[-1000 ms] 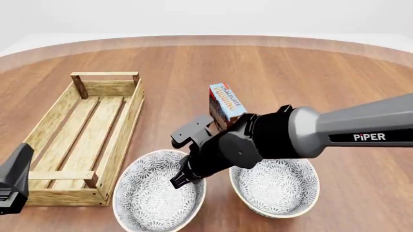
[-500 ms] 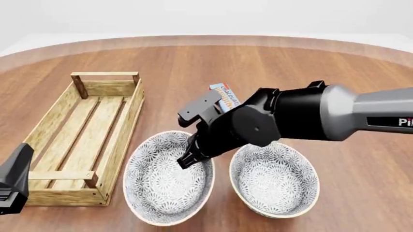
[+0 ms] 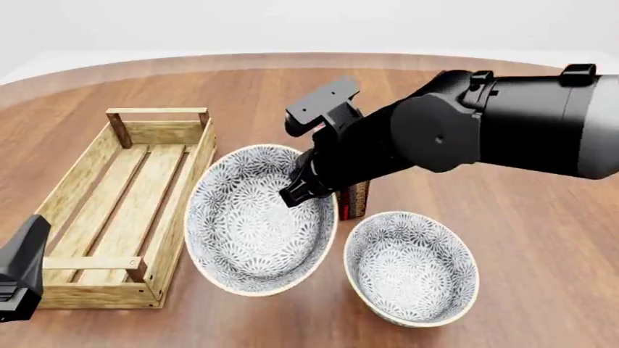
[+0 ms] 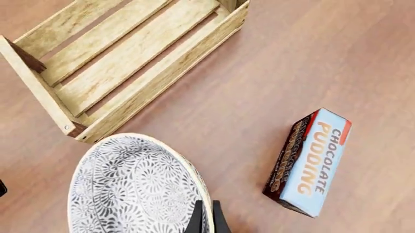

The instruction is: Stack the left bowl on the right bowl and place them in the tray.

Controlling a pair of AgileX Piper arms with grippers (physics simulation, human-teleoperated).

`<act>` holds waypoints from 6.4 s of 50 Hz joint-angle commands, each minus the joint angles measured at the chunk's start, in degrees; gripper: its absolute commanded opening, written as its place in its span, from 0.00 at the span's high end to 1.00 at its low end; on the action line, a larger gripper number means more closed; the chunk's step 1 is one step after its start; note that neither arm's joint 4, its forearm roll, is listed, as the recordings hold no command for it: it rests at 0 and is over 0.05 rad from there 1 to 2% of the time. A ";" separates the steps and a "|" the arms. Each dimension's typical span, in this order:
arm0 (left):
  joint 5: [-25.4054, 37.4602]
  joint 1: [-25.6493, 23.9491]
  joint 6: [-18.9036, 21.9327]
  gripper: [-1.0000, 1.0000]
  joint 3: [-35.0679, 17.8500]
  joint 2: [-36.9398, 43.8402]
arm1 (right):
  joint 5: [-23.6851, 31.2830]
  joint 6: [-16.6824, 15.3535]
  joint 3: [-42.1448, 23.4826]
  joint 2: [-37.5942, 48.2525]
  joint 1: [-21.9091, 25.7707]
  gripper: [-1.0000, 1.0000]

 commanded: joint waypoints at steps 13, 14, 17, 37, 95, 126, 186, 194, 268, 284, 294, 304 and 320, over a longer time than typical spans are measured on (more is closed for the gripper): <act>0.00 0.00 0.00 0.00 0.00 0.00 | 4.87 2.95 8.95 -25.21 -11.60 1.00; 0.00 0.00 0.00 0.00 0.00 0.00 | 4.70 3.27 9.49 -25.80 -11.96 1.00; 0.00 0.00 0.00 0.00 0.00 0.00 | 4.08 3.63 10.98 -26.69 -12.81 1.00; 0.00 0.00 0.00 0.00 0.00 0.00 | 1.73 7.13 17.04 -31.59 -17.50 1.00; 0.00 0.00 0.00 0.00 0.00 0.00 | -10.88 16.63 37.04 -37.14 -24.33 1.00; 0.00 0.00 0.00 0.00 0.00 0.00 | -21.36 19.93 45.60 -32.94 -24.27 1.00; 0.00 0.00 0.00 0.00 0.00 0.00 | -23.81 20.19 48.83 -33.12 -28.10 0.00; 0.00 0.00 0.00 0.00 0.00 0.00 | -19.56 21.32 50.31 -39.68 -29.01 0.00; 0.00 0.00 0.00 0.00 0.00 0.00 | -35.98 30.14 58.25 -35.19 -24.39 1.00; 0.00 0.00 0.00 0.00 0.00 0.00 | -25.26 27.27 48.19 -40.73 -26.93 1.00; 0.00 0.00 0.00 0.00 0.00 0.00 | -20.04 24.49 38.92 -40.48 -26.69 1.00; 0.00 0.00 0.00 0.00 0.00 0.00 | -18.04 22.14 29.63 -36.22 -24.72 1.00; 0.00 0.00 0.00 0.00 0.00 0.00 | -13.66 20.04 9.36 -24.96 -19.09 1.00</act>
